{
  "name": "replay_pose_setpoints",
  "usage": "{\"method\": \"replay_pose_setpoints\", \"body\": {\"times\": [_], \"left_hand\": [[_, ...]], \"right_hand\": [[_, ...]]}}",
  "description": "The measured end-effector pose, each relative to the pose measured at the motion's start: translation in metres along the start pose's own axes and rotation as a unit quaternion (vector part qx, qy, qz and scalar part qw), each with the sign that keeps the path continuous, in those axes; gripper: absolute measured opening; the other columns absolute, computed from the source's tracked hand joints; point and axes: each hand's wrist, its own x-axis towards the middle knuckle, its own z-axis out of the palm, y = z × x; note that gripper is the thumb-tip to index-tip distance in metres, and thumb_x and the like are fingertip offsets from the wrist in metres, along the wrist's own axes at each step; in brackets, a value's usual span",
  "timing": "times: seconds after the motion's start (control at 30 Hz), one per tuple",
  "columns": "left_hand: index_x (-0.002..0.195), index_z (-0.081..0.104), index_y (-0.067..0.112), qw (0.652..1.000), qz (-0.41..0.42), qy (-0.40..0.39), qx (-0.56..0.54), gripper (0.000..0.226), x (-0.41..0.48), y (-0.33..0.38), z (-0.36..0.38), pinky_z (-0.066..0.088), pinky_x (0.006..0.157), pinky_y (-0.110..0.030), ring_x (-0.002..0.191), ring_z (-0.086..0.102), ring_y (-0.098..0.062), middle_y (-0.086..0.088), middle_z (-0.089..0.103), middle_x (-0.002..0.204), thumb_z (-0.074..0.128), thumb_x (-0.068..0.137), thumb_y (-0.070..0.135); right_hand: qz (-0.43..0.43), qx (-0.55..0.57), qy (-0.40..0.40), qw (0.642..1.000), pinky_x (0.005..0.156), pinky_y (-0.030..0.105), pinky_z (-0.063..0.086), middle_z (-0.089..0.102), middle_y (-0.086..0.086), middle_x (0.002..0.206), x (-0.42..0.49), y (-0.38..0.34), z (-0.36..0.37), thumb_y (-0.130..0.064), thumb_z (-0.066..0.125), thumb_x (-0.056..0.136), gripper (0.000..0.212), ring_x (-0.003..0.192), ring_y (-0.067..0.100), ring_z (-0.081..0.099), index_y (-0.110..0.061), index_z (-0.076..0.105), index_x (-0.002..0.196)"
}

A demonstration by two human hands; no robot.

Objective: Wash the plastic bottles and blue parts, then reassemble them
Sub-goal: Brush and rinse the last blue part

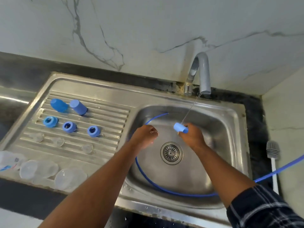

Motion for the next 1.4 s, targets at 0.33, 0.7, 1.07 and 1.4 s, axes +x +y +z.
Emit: {"method": "replay_pose_setpoints", "body": {"times": [0.33, 0.7, 1.07, 1.4], "left_hand": [[0.091, 0.058, 0.022, 0.959, 0.016, -0.059, -0.278, 0.016, 0.023, 0.057, 0.01, 0.051, 0.058, -0.027, 0.071, 0.056, -0.02, -0.005, 0.055, 0.092, 0.055, 0.103, 0.033], [0.121, 0.064, 0.005, 0.917, 0.064, -0.138, -0.369, 0.026, 0.031, 0.083, 0.029, 0.061, 0.08, -0.03, 0.091, 0.068, -0.021, -0.015, 0.068, 0.109, 0.066, 0.098, 0.017], [0.113, 0.071, 0.007, 0.878, 0.063, -0.167, -0.443, 0.018, 0.032, 0.096, 0.033, 0.061, 0.086, -0.032, 0.099, 0.073, -0.024, -0.014, 0.074, 0.108, 0.063, 0.097, 0.003], [0.108, 0.077, 0.007, 0.953, 0.177, -0.06, -0.24, 0.024, 0.036, 0.09, 0.031, 0.062, 0.085, -0.038, 0.095, 0.075, -0.026, -0.013, 0.077, 0.102, 0.075, 0.086, 0.0]], "right_hand": [[-0.049, 0.221, 0.026, 0.974, 0.07, 0.025, 0.061, 0.069, 0.005, 0.109, -0.017, -0.053, -0.057, 0.016, 0.067, 0.076, 0.051, 0.098, 0.023, 0.068, -0.02, 0.066, 0.111], [0.024, 0.497, 0.013, 0.867, 0.087, 0.046, 0.059, 0.069, 0.019, 0.112, -0.037, -0.054, -0.083, -0.008, 0.058, 0.098, 0.015, 0.103, 0.034, 0.068, -0.012, 0.068, 0.109], [0.142, 0.616, -0.025, 0.774, 0.073, 0.038, 0.063, 0.068, 0.028, 0.104, -0.047, -0.046, -0.092, -0.013, 0.047, 0.104, 0.031, 0.085, 0.034, 0.069, 0.005, 0.057, 0.127], [0.211, 0.631, -0.071, 0.743, 0.064, 0.038, 0.064, 0.066, 0.031, 0.115, -0.036, -0.056, -0.076, -0.03, 0.056, 0.103, 0.038, 0.095, 0.037, 0.071, 0.0, 0.059, 0.125]]}}
